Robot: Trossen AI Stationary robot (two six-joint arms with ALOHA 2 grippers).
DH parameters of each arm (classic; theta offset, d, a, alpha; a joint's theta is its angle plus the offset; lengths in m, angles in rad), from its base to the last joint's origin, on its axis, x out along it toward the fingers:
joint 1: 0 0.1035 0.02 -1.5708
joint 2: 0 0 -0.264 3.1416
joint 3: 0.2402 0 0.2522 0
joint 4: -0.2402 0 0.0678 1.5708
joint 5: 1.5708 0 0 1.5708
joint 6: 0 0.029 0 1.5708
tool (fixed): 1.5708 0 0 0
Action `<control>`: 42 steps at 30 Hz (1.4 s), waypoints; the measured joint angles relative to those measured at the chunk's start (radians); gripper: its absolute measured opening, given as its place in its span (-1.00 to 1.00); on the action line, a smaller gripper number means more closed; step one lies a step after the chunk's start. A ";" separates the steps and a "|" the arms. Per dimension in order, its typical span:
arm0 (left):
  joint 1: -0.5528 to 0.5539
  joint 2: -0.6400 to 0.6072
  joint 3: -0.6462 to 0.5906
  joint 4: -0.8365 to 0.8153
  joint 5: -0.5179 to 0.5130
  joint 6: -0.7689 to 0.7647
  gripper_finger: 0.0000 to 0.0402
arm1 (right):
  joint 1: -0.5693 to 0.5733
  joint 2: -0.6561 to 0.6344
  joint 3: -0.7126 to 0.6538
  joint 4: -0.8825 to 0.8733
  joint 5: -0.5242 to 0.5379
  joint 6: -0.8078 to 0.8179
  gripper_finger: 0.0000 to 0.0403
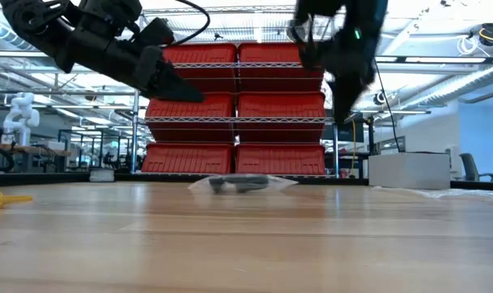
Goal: Sort rubber bands
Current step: Open the top zip bag
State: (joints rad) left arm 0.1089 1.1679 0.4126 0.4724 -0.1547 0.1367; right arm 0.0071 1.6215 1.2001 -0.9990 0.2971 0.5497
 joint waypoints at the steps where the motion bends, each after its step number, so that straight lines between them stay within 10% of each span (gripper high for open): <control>1: 0.000 -0.004 0.000 0.000 0.000 0.000 -0.14 | -0.001 0.000 -0.034 0.000 0.000 0.075 -0.42; 12: 0.000 -0.005 0.000 -0.006 0.002 0.000 -0.14 | -0.020 0.000 -0.342 0.063 0.120 0.567 -0.24; 42: 0.000 -0.005 0.000 -0.011 -0.002 0.000 -0.14 | -0.019 0.000 -0.396 0.136 0.230 0.553 -0.61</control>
State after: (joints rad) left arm 0.1089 1.1625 0.4126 0.4618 -0.1571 0.1371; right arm -0.0116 1.6215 0.8040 -0.8627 0.5269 1.1030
